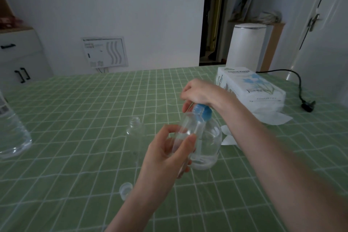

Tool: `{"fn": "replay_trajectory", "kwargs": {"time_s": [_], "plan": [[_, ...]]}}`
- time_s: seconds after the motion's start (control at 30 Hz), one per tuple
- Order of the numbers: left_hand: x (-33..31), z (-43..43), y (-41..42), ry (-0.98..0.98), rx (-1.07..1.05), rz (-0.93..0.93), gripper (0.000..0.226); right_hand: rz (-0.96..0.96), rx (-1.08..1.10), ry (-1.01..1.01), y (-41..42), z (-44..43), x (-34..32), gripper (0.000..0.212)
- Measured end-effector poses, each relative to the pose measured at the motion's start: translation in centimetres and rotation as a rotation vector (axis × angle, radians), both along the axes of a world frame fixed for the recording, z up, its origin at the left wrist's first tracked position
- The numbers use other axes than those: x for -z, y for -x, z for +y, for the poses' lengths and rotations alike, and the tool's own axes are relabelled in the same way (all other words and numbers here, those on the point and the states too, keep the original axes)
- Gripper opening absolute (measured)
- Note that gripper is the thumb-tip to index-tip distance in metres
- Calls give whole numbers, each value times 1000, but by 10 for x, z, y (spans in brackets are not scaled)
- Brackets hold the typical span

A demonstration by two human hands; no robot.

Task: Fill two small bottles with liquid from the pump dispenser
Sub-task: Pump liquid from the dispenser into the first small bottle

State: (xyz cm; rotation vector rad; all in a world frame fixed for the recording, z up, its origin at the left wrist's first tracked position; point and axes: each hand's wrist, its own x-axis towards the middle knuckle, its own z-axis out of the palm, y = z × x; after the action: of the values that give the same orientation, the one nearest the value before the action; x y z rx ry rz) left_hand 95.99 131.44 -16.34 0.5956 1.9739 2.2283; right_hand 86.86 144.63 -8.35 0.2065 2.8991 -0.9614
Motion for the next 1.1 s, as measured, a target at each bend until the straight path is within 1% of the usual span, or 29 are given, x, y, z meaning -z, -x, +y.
{"fn": "replay_trajectory", "kwargs": {"time_s": [0.13,0.23,0.4,0.53,0.73,0.97,1.1], "plan": [[1,1,0,15,-13,-1,35,19,4,13,-1,-1,0,42],[-1,2,-1,22,-14,12,38,35,-2,31,-1,0,-7,37],[-5,2,-1,16,-10,16,39,55,2,1,-2,1,-14,32],[-3,2,-1,21,-13,20,43,34,5,0,-2,0,-8,35],[1,1,-2,7,-18,14,37,15,17,-13,-2,-1,-1,38],[-5,1,0,14,-12,27,38,61,-17,-50,0,0,-15,31],[-5,1,0,9,-7,31,38,14,-34,-55,1,0,-15,31]]}}
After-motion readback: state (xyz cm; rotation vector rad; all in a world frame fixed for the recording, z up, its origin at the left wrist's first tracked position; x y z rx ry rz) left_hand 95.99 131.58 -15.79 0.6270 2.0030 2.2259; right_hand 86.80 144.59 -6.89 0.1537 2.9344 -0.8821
